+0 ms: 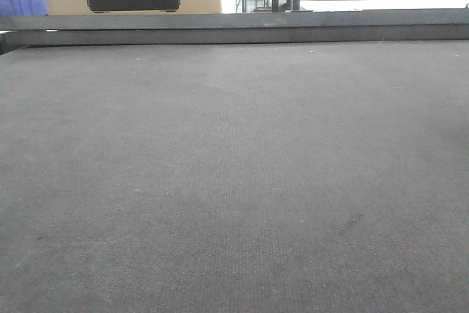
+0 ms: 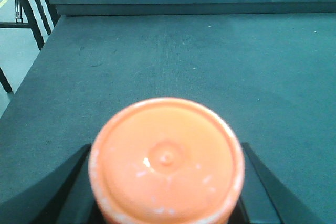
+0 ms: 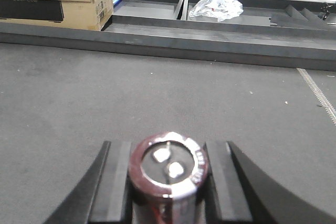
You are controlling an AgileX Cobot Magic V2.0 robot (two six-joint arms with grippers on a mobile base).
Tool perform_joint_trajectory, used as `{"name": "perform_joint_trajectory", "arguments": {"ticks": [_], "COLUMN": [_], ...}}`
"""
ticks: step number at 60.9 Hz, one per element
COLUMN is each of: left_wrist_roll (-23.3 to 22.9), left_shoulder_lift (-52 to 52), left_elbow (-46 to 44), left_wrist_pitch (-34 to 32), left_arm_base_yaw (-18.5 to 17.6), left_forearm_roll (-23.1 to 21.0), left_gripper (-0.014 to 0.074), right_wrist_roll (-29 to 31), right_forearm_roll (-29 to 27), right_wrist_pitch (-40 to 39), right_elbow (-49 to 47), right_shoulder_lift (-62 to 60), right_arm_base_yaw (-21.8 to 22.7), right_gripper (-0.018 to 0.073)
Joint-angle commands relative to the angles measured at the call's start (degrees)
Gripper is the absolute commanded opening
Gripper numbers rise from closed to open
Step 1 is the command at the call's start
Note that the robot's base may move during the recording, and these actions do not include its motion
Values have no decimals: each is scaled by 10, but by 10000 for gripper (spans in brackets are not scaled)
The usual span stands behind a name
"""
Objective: Place cylindrical capacitor in blue bin on shelf
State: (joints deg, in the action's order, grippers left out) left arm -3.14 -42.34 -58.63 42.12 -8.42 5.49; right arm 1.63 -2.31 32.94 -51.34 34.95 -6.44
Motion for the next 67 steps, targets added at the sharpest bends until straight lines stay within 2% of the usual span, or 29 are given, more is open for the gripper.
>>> {"name": "perform_joint_trajectory", "arguments": {"ticks": [1,67], "left_wrist_roll": [1,1], "left_shoulder_lift": [3,3], "left_elbow": [0,0], "left_wrist_pitch": [-16,-16], "left_arm_base_yaw": [-4,-4], "left_forearm_roll": [2,2], "left_gripper": [-111,-111], "right_wrist_roll": [2,2], "right_forearm_roll": [1,1], "right_wrist_pitch": [-21,-21], "right_elbow": [1,1], "right_shoulder_lift": [-2,-2], "right_arm_base_yaw": [-1,-1], "right_gripper": [-130,-130]}}
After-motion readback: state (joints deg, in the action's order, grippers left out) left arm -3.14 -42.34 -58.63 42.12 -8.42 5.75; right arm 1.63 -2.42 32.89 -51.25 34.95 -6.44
